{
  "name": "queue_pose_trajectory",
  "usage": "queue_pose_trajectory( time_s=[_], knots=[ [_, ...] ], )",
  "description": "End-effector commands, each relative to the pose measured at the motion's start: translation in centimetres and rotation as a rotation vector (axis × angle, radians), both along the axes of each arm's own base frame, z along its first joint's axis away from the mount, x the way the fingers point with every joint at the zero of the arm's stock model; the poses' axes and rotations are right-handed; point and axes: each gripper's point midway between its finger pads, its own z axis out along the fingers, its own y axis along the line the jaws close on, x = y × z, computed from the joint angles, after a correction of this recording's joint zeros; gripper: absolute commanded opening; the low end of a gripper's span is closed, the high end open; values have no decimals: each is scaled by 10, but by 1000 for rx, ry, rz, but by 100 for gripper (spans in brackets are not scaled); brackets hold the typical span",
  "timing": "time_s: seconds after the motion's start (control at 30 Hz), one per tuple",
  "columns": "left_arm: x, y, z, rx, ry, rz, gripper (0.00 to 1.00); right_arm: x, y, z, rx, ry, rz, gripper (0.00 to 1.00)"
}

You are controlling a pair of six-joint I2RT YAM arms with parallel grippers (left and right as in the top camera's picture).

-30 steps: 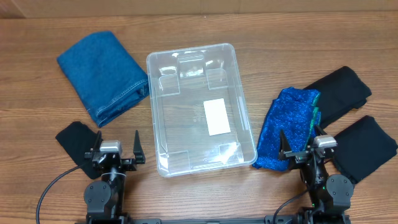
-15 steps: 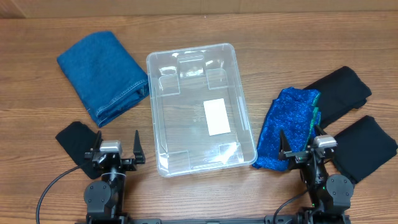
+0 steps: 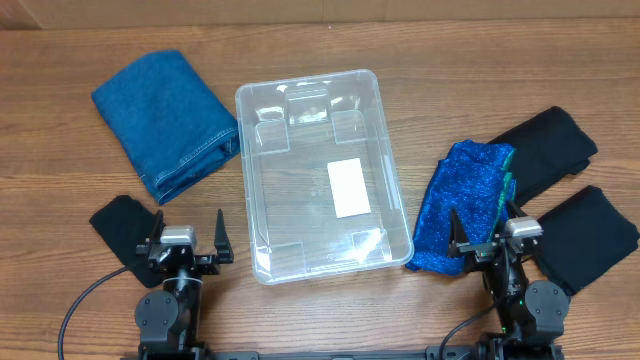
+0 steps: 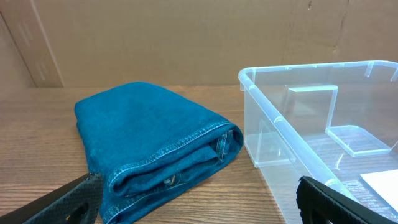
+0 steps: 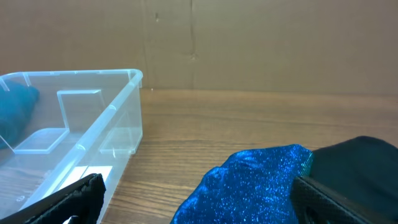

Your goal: Pack container

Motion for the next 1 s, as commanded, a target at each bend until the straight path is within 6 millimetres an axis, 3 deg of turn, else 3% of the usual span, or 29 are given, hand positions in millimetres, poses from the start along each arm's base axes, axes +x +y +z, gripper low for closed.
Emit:
queue_pose_trajectory(
  time_s=[0.0, 0.07, 0.17, 0.27, 0.3, 0.37, 0.53, 0.67, 0.87, 0.97],
  knots=[
    [0, 0, 1, 14, -7, -6, 100, -1, 2, 2, -3, -6, 8, 100],
    [0, -2, 2, -56, -11, -10, 100, -2, 8, 6, 84, -4, 39, 100],
    [-2, -5, 12, -168, -24, -18, 100, -2, 1, 14, 251, 12, -12, 100],
    [-13, -6, 54, -178, -52, -25, 100, -6, -11, 44, 250, 14, -90, 100],
    [-21, -3, 83, -177, -52, -7, 100, -7, -11, 68, 251, 63, -97, 100],
    [-24, 3, 101, -174, -18, 29, 100, -4, -12, 83, 251, 157, -111, 100],
    [-13, 4, 117, -153, 178, 51, 100, 16, -13, 100, 198, 504, -135, 100],
    [-2, -1, 117, -161, 365, 36, 100, 26, -24, 76, 121, 860, -197, 100],
    [6, -5, 110, -168, 422, 19, 100, 38, -77, -5, 219, 1176, -380, 100],
    [6, -5, 110, -167, 421, 20, 100, 42, -71, -44, 329, 1316, -232, 100]
  ],
)
